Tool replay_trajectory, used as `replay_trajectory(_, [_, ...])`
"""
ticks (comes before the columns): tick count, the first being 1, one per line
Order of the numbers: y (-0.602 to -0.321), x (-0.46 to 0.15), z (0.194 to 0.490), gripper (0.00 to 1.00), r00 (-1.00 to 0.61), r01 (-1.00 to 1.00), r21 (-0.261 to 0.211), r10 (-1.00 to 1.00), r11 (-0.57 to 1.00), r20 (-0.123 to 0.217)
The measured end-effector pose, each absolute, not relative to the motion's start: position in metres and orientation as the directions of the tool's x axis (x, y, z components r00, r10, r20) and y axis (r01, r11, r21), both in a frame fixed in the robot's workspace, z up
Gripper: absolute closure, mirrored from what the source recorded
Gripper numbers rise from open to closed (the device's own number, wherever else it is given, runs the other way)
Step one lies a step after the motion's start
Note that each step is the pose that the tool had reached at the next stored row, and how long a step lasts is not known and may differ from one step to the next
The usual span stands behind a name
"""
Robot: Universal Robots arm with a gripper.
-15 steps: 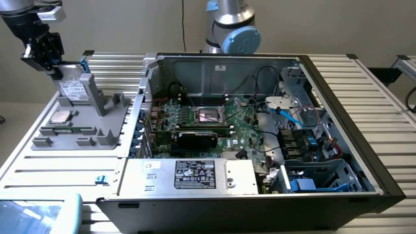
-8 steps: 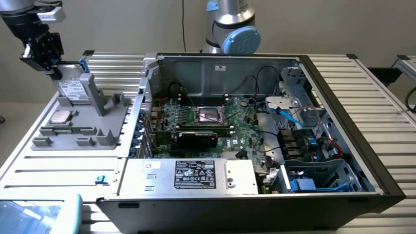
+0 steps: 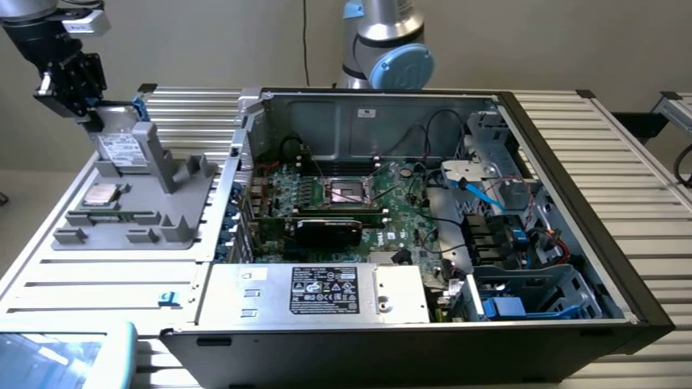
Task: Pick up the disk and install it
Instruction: 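Pick up the disk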
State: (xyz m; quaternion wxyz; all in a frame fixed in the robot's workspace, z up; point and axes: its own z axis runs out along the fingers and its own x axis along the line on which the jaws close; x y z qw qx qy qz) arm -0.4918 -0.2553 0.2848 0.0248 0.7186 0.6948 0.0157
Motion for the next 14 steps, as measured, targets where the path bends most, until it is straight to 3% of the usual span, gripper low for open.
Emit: replay_trajectory(14, [-0.255, -0.486, 0.321, 0.63, 0.034, 0.998, 0.057, 0.999, -0.033, -0.012])
